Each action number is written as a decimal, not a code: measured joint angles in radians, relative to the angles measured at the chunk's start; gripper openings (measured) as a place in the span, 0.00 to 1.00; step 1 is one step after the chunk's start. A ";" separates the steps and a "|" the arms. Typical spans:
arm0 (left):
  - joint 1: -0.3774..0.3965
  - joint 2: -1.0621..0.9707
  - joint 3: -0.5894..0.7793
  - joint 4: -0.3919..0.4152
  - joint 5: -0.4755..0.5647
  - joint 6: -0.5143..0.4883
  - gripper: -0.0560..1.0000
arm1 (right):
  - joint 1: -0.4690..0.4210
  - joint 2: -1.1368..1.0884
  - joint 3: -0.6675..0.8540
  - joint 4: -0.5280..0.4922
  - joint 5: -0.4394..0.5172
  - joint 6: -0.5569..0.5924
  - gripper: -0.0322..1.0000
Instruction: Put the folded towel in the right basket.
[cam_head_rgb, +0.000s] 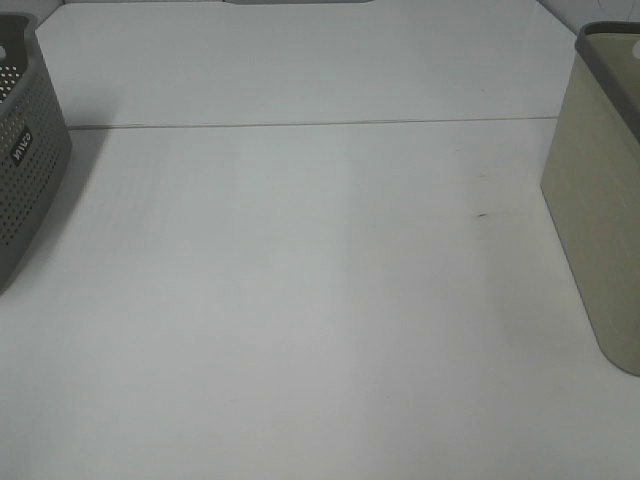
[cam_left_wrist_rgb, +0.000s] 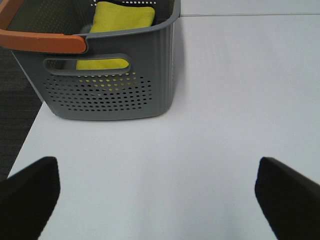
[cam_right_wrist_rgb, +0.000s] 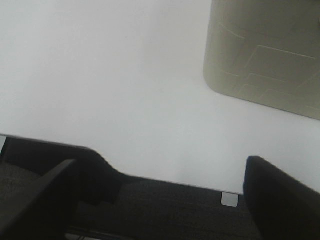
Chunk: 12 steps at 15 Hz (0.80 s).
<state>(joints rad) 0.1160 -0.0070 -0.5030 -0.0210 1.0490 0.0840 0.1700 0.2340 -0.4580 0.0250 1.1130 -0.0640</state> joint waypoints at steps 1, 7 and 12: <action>0.000 0.000 0.000 0.000 0.000 0.000 0.99 | -0.049 -0.070 0.000 0.000 -0.007 0.001 0.86; 0.000 0.000 0.000 0.000 0.000 0.000 0.99 | -0.138 -0.237 0.001 0.002 -0.006 0.003 0.86; 0.000 0.000 0.000 0.000 0.000 0.000 0.99 | -0.138 -0.237 0.001 0.003 -0.006 0.003 0.86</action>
<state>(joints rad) 0.1160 -0.0070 -0.5030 -0.0210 1.0490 0.0840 0.0320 -0.0030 -0.4570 0.0280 1.1070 -0.0610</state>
